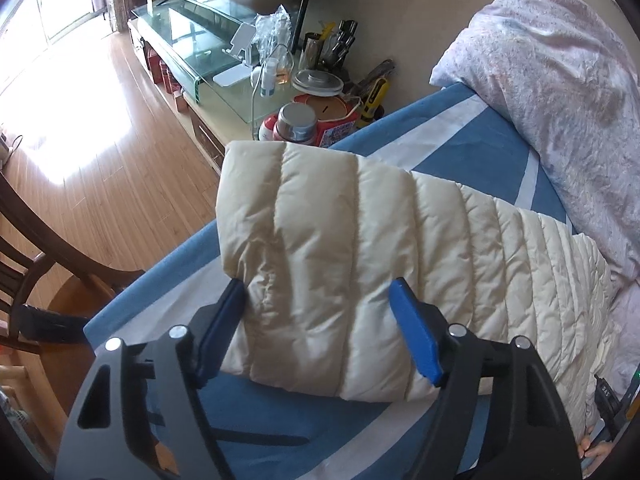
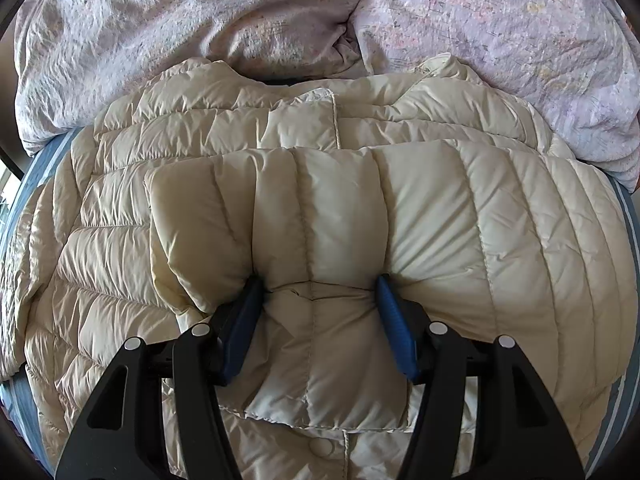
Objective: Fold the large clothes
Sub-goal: 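Open the right tool while the left tool grasps the other sleeve cuff, then carry the sleeve with the left tool across the jacket back and release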
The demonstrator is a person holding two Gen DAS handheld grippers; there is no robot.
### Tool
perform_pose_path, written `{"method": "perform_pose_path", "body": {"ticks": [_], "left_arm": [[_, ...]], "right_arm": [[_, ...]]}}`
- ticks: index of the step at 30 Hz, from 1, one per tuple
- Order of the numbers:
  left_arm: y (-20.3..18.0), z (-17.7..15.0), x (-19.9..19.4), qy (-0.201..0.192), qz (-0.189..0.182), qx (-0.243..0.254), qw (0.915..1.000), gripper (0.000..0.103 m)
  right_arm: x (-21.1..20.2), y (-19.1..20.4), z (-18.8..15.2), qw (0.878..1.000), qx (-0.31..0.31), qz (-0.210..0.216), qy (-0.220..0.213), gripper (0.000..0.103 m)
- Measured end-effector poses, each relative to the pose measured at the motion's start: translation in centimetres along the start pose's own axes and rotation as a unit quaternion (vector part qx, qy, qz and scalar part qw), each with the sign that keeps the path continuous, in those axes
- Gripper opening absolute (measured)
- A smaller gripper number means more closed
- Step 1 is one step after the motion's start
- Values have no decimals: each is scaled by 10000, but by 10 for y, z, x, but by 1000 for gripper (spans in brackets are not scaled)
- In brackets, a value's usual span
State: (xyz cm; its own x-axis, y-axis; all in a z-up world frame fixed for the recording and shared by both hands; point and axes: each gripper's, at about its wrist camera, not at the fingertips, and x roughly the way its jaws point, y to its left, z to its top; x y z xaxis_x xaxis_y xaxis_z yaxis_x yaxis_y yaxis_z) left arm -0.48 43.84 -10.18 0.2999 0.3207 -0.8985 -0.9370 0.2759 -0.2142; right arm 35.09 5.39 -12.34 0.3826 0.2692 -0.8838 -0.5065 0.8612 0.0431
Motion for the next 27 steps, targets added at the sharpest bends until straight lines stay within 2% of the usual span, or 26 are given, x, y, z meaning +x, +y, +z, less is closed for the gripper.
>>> {"method": "perform_pose_path", "body": {"ticks": [6, 7, 8, 9, 11, 13, 16, 21, 27], "left_arm": [[5, -1, -2, -111, 20, -178, 9998, 53], [6, -1, -2, -126, 11, -204, 9997, 46], [7, -2, -3, -133, 18, -214, 9997, 34], [8, -2, -2, -128, -4, -224, 9997, 30], [10, -2, -2, -74, -184, -273, 9994, 15], [8, -2, -1, -60, -199, -257, 9995, 9], [1, -2, -3, -49, -186, -169, 9997, 4], [-23, 4, -21, -203, -337, 31, 9992, 3], [-99, 13, -72, -647, -1093, 726, 9892, 3]], "right_arm": [[0, 0, -1, 10000, 6, 2, -29, 61], [0, 1, -1, 10000, 13, -4, -27, 61], [0, 1, -1, 10000, 12, -2, -32, 61], [-1, 1, -1, 10000, 14, -2, -40, 61], [-1, 1, -1, 10000, 23, -7, -58, 61], [-1, 1, -2, 10000, 34, -11, -72, 61], [-1, 1, -2, 10000, 31, -4, -62, 61], [-1, 2, -1, 10000, 7, 18, -19, 61], [-1, 1, 0, 10000, -21, 38, 16, 61]]}}
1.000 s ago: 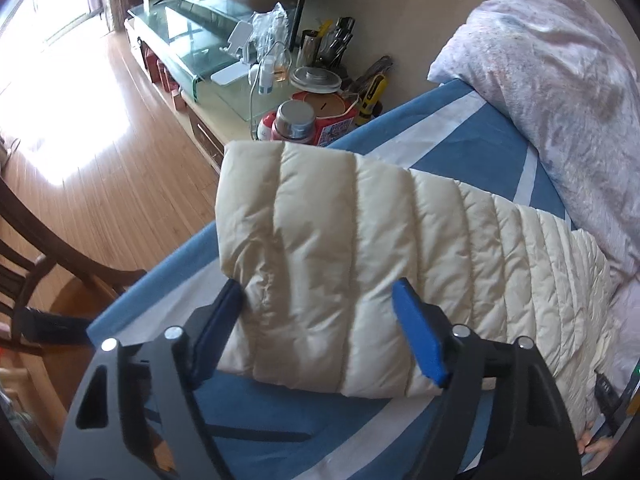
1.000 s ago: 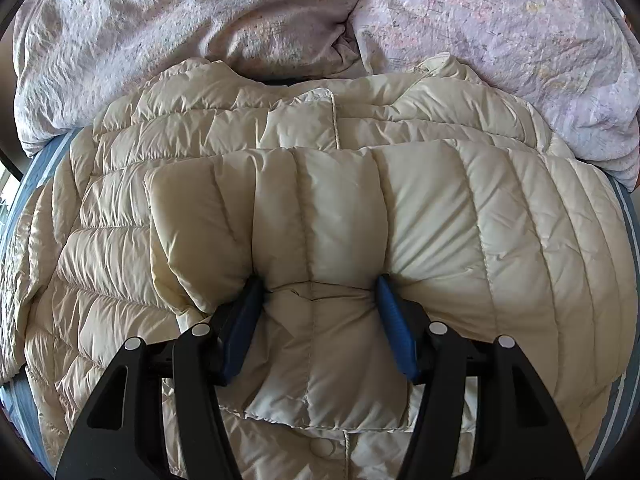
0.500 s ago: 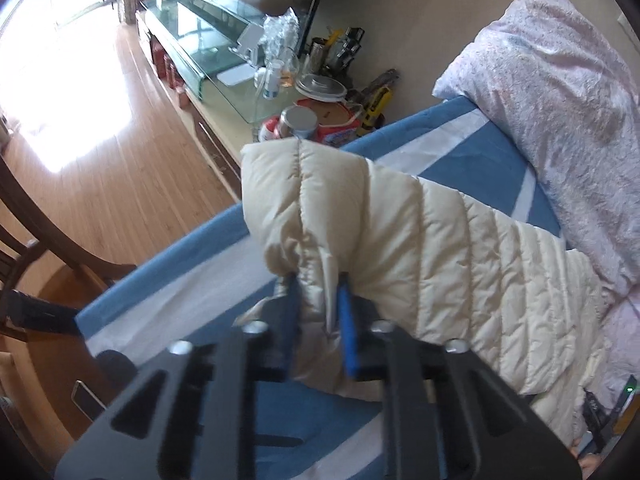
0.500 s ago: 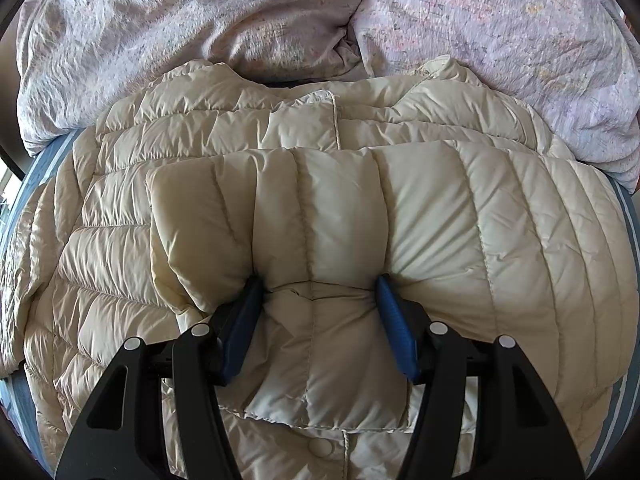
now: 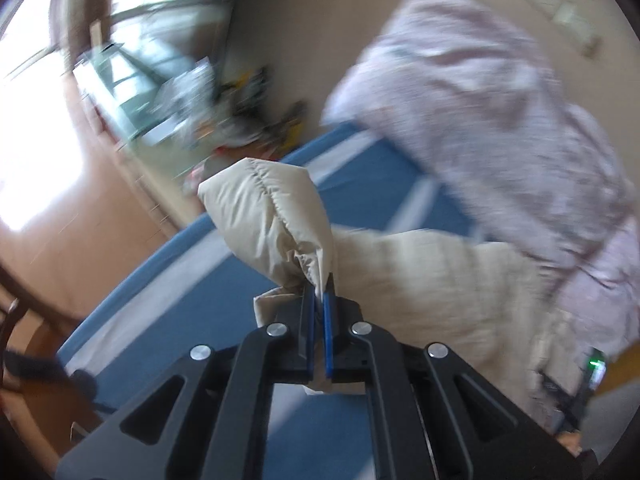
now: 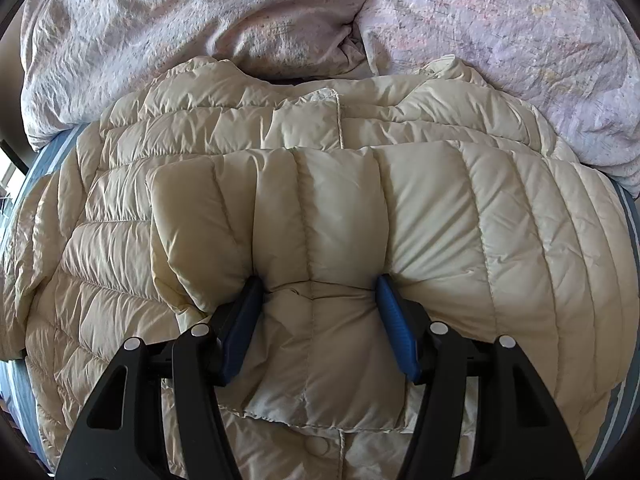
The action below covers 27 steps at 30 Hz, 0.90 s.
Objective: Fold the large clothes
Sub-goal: 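Carry the sleeve with the left tool across the jacket back and release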
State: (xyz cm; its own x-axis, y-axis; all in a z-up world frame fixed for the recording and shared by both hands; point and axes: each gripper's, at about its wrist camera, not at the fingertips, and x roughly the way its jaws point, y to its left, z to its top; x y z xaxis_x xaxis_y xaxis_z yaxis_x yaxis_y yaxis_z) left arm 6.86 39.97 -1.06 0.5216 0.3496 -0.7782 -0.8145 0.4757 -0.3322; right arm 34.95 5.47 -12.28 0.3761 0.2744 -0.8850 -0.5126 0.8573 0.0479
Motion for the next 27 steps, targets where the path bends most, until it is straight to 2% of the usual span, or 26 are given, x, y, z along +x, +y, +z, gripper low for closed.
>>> {"method": "perform_pose_path", "body": {"ticks": [5, 9, 15, 21, 24, 27], "left_arm": [[-95, 4, -10, 39, -918, 587, 9940, 3], [-167, -9, -3, 254, -1283, 1150, 9847, 4], [-241, -44, 15, 568, -1439, 1771, 9720, 4], [-276, -75, 28, 881, -1550, 2027, 9629, 4], [-291, -88, 30, 985, -1623, 2186, 9572, 4], [-309, -102, 34, 1093, -1688, 2341, 9512, 4]], "right_arm": [[0, 0, 2, 10000, -5, 13, 21, 61], [1, -1, 5, 9999, -12, 81, 62, 62], [-1, -8, 11, 9995, -8, 271, 161, 62], [-14, -26, 16, 9971, 126, 695, 281, 62], [-31, -44, 17, 9954, 287, 903, 116, 62], [-44, -64, 13, 9946, 466, 927, -3, 65]]}}
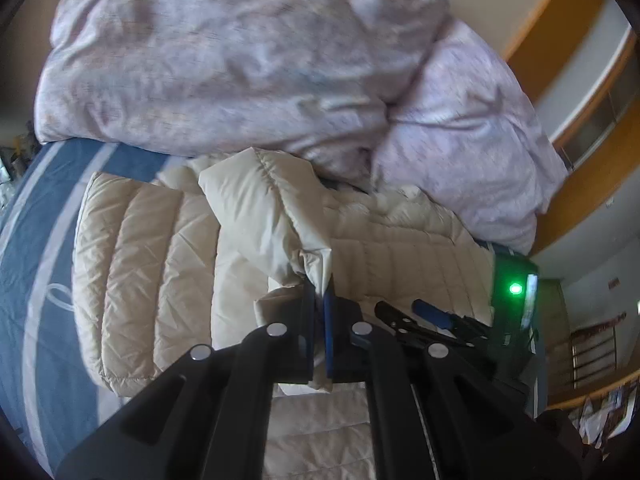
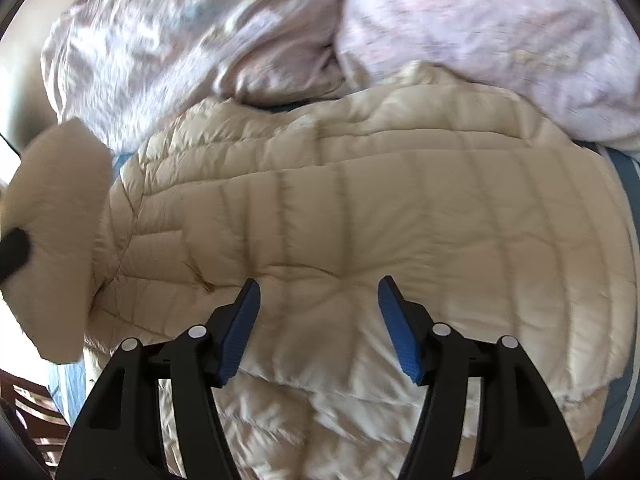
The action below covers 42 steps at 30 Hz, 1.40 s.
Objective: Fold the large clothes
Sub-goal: 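Carry the sleeve with the left tool across the jacket back and release, then move both tools to the jacket hem and close on its corners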
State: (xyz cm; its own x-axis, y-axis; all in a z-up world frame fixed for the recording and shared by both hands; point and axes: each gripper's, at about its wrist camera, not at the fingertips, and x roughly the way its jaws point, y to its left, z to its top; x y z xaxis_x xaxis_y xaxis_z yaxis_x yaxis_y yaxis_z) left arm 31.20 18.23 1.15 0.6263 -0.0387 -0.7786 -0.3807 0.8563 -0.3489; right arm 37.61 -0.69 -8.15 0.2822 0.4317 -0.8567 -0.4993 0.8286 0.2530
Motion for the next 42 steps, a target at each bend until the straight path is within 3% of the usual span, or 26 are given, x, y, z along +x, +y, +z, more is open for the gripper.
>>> {"method": "perform_pose_path", "body": {"ticks": [15, 18, 20, 21, 23, 29, 31, 36, 42], "left_arm": [[-90, -26, 80, 842, -356, 480, 9947, 6], [-98, -28, 84, 906, -420, 457, 9939, 20], [-99, -27, 81, 884, -555, 398, 9937, 46], [-100, -26, 78, 824, -556, 394, 9943, 51], [-97, -23, 70, 694, -596, 382, 9951, 61], [-65, -13, 56, 513, -165, 294, 9981, 64], [-45, -13, 55, 522, 20, 138, 9985, 64], [-10, -16, 55, 599, 341, -103, 9976, 64], [6, -21, 53, 641, 524, -51, 9966, 64]], "right_arm": [[-45, -83, -37, 9979, 570, -206, -211, 66], [-52, -91, -44, 9978, 543, -259, -270, 66], [-54, -93, -44, 9978, 526, -256, -317, 66], [-56, -94, -44, 9977, 529, -228, -359, 66], [-59, -93, -43, 9975, 537, -155, -443, 64], [-68, -67, -29, 9967, 321, 382, -643, 35], [-71, -55, -23, 9957, 197, 541, -722, 30], [-58, -28, -11, 9955, -31, 722, -608, 26], [-30, -25, -12, 9982, 84, 528, -259, 25]]}}
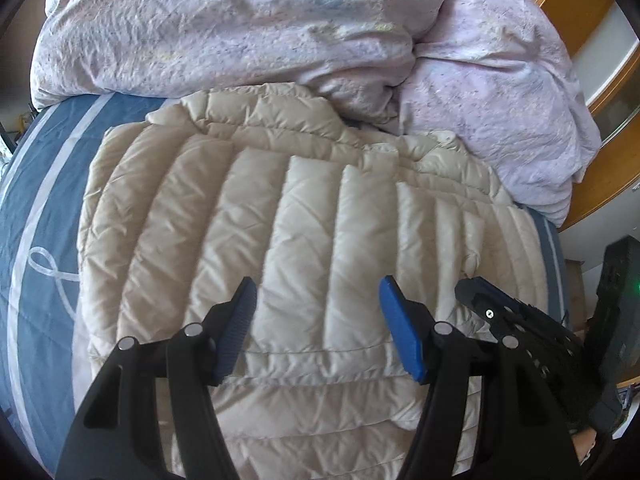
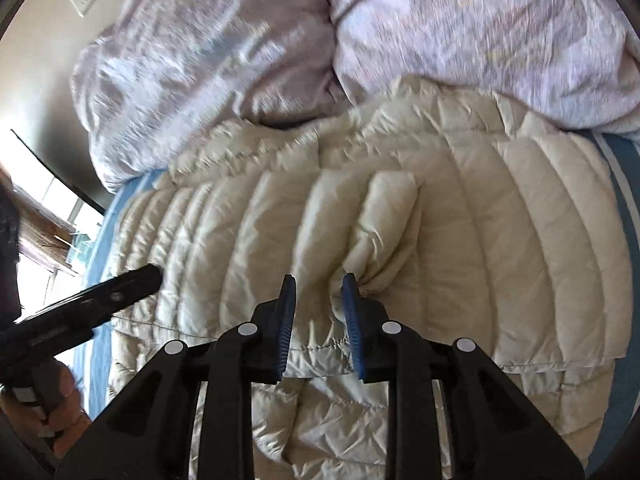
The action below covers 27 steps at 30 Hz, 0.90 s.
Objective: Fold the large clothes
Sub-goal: 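Move both tools to the jacket hem and close on its corners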
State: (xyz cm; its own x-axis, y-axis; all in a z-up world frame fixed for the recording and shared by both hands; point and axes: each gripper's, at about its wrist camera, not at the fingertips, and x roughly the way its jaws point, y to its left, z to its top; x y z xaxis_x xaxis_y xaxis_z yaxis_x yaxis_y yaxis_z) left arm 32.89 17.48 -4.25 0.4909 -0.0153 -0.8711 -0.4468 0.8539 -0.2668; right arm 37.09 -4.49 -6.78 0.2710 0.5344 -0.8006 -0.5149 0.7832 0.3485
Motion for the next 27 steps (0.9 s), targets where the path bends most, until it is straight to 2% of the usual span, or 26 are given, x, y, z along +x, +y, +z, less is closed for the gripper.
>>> {"method": "perform_pose_path", "body": {"ticks": [6, 13, 17, 20, 21, 22, 23, 25, 27], "left_arm": [[7, -5, 2, 45, 127, 59, 9999, 64], [15, -14, 3, 95, 345, 183, 9992, 64], [22, -21, -5, 40, 534, 212, 9983, 73], [28, -27, -15, 40, 587, 244, 9980, 80], [32, -31, -21, 31, 569, 265, 9980, 81], [35, -34, -26, 19, 552, 282, 9981, 84], [39, -37, -31, 12, 547, 302, 9980, 85], [49, -47, -42, 36, 570, 332, 9978, 85], [61, -60, -51, 72, 615, 315, 9976, 85]], "right_arm": [[34, -17, -10, 9970, 144, -553, 518, 24], [39, -17, -10, 9951, 142, -820, 535, 23], [37, -16, -13, 9953, 92, -834, 490, 23], [31, -15, -12, 9955, 135, -665, 668, 26], [23, -18, -13, 9953, 192, -527, 785, 28], [16, -19, -14, 9954, 214, -415, 839, 36], [6, -21, -16, 9956, 209, -297, 861, 53], [-18, -26, -24, 9965, 109, -175, 815, 72], [-40, -34, -35, 9967, -32, -47, 804, 72]]}}
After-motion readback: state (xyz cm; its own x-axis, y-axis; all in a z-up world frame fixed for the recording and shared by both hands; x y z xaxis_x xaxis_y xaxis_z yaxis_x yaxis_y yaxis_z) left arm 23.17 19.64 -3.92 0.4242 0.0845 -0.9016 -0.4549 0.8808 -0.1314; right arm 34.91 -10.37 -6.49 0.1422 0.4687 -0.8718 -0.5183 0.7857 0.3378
